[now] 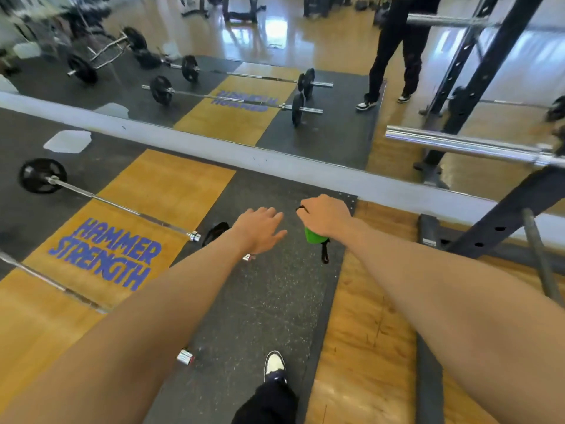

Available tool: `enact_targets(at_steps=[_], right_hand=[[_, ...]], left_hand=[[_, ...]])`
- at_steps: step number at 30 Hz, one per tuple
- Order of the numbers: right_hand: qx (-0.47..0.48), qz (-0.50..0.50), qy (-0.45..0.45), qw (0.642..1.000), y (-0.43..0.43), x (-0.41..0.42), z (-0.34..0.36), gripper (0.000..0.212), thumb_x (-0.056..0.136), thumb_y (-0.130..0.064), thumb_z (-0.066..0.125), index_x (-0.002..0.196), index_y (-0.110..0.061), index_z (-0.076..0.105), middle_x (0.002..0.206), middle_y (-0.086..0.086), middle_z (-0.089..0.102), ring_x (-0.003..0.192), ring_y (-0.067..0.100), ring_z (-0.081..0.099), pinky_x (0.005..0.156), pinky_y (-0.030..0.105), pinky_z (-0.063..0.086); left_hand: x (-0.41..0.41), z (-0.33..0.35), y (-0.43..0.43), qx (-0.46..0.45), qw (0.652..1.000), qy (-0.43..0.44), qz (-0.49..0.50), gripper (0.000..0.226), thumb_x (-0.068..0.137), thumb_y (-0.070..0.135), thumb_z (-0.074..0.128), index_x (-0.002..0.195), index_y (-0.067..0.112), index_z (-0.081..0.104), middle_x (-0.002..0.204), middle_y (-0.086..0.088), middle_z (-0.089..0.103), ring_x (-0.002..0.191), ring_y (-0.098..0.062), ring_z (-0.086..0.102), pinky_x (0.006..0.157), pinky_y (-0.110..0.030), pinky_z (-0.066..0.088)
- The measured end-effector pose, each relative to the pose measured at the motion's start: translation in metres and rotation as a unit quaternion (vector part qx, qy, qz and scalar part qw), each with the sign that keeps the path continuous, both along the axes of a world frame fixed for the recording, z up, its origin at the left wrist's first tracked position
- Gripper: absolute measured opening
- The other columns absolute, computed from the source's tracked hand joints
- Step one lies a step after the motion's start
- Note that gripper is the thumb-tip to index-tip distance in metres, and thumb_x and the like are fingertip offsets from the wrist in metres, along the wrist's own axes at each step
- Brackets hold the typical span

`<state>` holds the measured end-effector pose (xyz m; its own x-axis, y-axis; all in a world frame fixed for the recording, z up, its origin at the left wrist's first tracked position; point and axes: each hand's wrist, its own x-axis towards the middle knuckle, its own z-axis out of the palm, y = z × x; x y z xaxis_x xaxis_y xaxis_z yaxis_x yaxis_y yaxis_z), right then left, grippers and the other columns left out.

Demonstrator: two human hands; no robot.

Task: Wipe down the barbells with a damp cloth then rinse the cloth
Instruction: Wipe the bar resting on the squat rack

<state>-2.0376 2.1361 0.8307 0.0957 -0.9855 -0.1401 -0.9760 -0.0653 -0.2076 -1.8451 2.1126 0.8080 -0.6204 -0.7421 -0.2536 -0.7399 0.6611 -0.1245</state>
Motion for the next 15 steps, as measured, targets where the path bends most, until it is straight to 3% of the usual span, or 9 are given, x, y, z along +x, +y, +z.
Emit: enact_targets(at_steps=[5, 15], right_hand=[[-0.036, 0.026, -0.005, 0.999, -0.124, 0.033, 0.024, 0.034, 0.103, -0.036, 0.036, 0.100, -0.017, 0.064, 0.102, 0.010, 0.069, 0.094, 0.031, 0.063, 0.070, 0.036, 0.042], [-0.038, 0.050, 0.009, 0.998, -0.353, 0.047, 0.010, 0.031, 0.103, -0.037, 0.036, 0.087, -0.018, 0.056, 0.089, 0.005, 0.060, 0.086, 0.028, 0.060, 0.067, 0.034, 0.037]], left_hand=[[0.024, 0.021, -0.130, -0.008, 1.000, 0.016, 0.023, 0.060, 0.106, 0.051, 0.028, 0.151, 0.012, 0.035, 0.148, -0.014, 0.046, 0.132, -0.033, 0.048, 0.104, -0.049, 0.043], [0.038, 0.014, -0.357, 0.003, 0.998, 0.032, 0.054, 0.056, 0.105, 0.053, 0.027, 0.141, 0.013, 0.043, 0.139, -0.013, 0.050, 0.122, -0.031, 0.053, 0.094, -0.047, 0.047]])
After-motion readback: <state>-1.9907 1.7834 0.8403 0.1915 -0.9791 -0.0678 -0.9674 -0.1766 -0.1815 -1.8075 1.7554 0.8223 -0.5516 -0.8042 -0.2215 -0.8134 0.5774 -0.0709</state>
